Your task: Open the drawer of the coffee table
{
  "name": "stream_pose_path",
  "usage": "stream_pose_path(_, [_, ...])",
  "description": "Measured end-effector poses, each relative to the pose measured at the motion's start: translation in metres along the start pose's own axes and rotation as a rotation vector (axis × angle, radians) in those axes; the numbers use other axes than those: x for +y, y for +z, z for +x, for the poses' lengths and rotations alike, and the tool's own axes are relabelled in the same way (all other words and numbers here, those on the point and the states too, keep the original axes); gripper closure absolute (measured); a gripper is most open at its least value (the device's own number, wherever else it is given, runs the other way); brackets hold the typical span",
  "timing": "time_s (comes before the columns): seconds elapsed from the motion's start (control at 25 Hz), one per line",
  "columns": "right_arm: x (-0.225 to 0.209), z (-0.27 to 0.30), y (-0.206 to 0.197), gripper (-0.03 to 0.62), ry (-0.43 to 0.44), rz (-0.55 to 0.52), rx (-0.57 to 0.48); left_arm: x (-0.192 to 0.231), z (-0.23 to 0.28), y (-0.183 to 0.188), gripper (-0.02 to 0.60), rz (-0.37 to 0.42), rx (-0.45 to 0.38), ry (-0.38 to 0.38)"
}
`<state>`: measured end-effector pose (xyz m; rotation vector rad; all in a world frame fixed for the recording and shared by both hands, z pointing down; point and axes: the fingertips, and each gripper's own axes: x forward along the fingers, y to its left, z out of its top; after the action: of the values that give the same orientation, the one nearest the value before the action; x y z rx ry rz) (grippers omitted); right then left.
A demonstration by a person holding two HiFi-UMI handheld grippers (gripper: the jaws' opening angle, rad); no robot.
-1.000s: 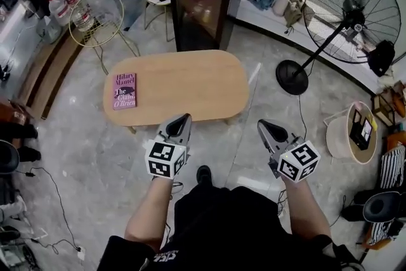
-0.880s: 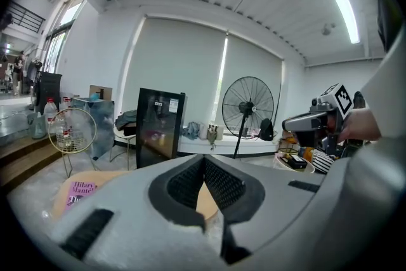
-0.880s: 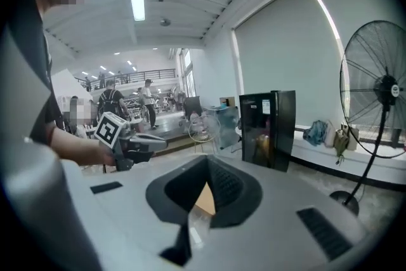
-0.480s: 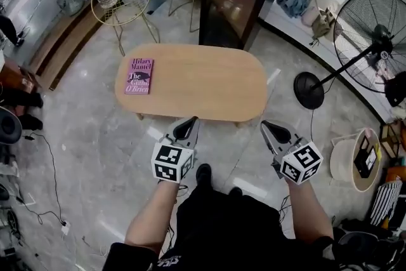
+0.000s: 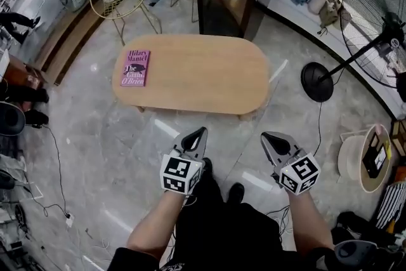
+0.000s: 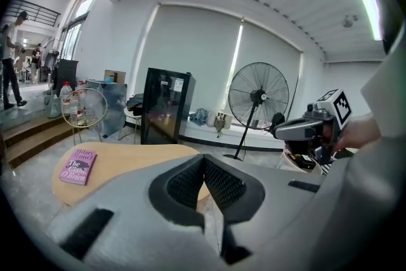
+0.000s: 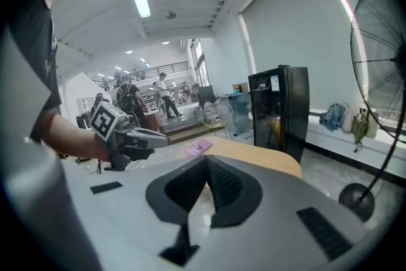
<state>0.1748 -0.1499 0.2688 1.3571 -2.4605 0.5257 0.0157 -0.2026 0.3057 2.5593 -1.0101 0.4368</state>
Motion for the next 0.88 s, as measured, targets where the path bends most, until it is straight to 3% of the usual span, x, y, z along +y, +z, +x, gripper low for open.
stream_pose_path(0.32, [-0.009, 0.062, -0.016, 0.588, 0.044, -0.046, 0.043, 0.026, 0.044, -0.029, 0.578, 0.044, 0.015, -0.060])
stream_pose_path(0.56, [-0.026, 0.089, -0.042, 0.588, 0.035, -0.004, 0.001, 0.061, 0.063, -0.053, 0.578, -0.011, 0.009, -0.003])
stream_pose_path(0.88, [-0.062, 0.108, -0.121, 0.588, 0.037, 0.002, 0.005, 0.094, 0.087, -0.113, 0.578, -0.004, 0.011, 0.067])
